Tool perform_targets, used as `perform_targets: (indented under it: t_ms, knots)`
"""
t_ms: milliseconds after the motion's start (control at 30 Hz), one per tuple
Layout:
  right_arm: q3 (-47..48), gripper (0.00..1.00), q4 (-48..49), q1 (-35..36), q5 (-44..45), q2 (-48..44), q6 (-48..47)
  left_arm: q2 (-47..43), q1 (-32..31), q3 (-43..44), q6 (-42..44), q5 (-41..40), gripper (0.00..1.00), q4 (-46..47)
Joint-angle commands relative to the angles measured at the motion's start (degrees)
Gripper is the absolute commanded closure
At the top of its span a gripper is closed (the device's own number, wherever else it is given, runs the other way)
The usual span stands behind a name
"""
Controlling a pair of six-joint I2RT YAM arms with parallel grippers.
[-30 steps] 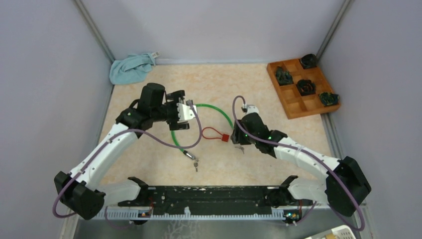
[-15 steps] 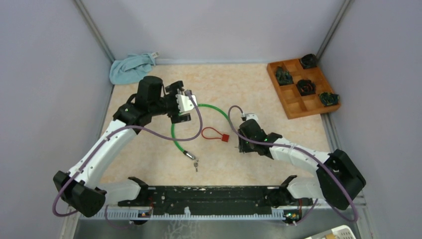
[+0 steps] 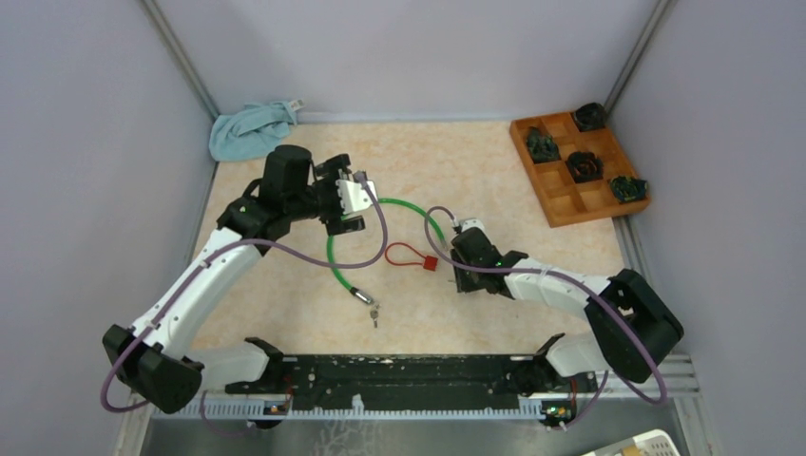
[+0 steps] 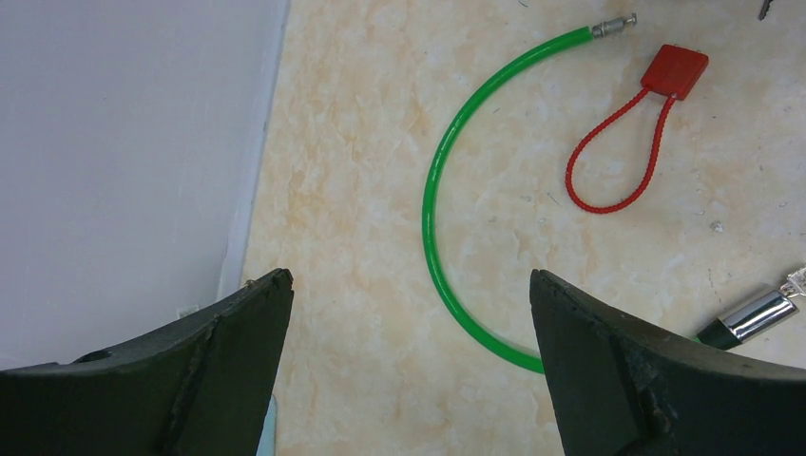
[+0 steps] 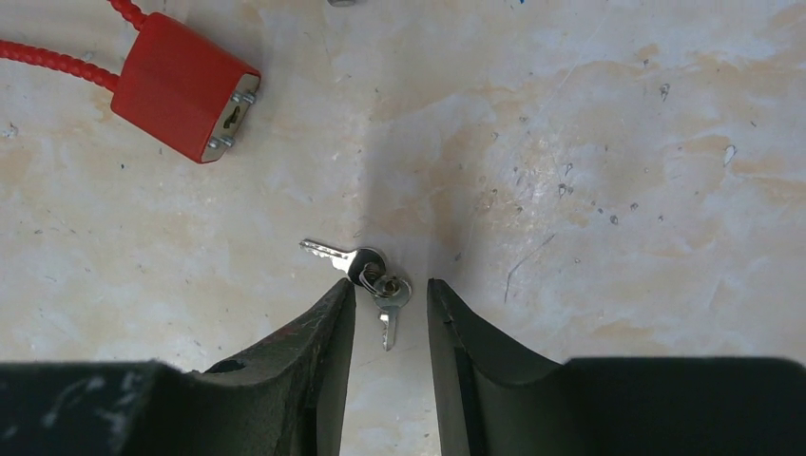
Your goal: Unlock with the key
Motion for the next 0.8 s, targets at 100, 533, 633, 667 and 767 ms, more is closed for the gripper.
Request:
perform_targets:
  t_ms: [100, 533, 633, 667, 767]
  knots:
    - [2.8, 0.66, 3.6, -0.1, 0.7, 1.7, -3.4, 0.8, 0.1, 0.8, -1.1, 0.1, 0.01, 1.0]
    - [3.5, 0.85, 3.5, 0.1, -1.5, 3.5, -5.2, 1.3, 0.1, 1.0, -1.1, 0.1, 0.01, 1.0]
    - [2.8, 0.9, 3.6, 0.2, -1.6, 2.8, -5.0, 1.5, 0.2, 0.9, -1.2, 0.2, 0.01, 1.1]
    - [2.8, 0.93, 3.4, 0.2, -1.6, 2.6, -4.7, 1.6, 0.2, 0.9, -1.3, 0.3, 0.01, 1.1]
    - [2.7, 0.98, 2.9, 0.3, -2.0, 2.0, -4.2, 1.7, 0.1, 1.0, -2.0, 0.7, 0.02, 1.0]
